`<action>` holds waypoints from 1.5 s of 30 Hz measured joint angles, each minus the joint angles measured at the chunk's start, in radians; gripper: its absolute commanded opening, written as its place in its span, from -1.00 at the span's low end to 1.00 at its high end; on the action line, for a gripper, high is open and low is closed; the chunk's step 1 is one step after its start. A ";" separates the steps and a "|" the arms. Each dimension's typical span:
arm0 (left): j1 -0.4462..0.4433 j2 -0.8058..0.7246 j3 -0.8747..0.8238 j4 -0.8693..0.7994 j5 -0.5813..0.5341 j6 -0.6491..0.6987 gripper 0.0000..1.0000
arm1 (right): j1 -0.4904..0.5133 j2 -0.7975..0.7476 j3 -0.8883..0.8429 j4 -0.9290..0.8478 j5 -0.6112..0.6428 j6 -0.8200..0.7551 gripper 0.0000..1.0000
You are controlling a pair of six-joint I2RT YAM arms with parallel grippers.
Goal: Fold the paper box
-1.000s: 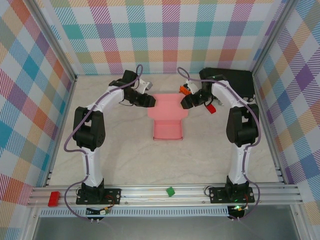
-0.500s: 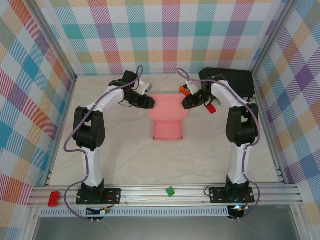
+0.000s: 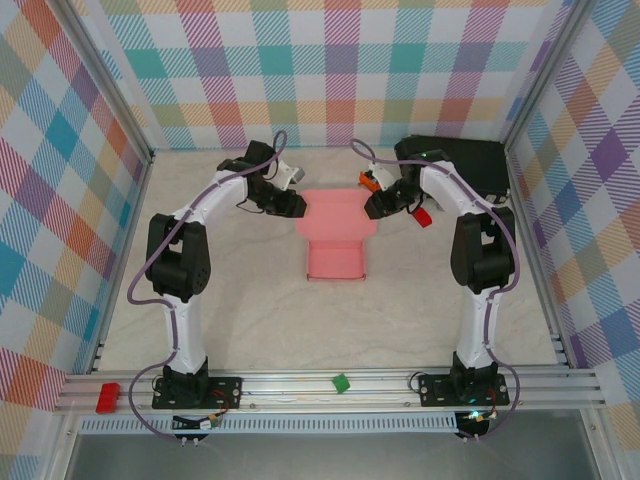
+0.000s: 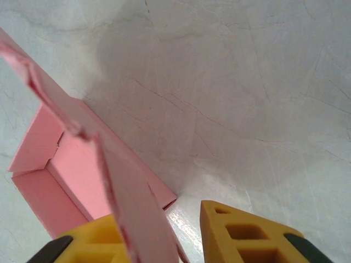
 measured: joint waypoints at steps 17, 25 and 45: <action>-0.003 0.000 0.010 -0.001 -0.027 -0.010 -0.78 | 0.026 -0.002 0.014 0.003 0.056 0.013 -0.72; -0.026 -0.001 0.010 0.026 -0.082 -0.067 -0.95 | 0.042 -0.069 -0.027 0.050 0.108 0.093 -0.81; -0.079 -0.164 -0.157 0.297 -0.263 -0.230 -1.00 | 0.117 -0.262 -0.327 0.457 0.335 0.361 -0.86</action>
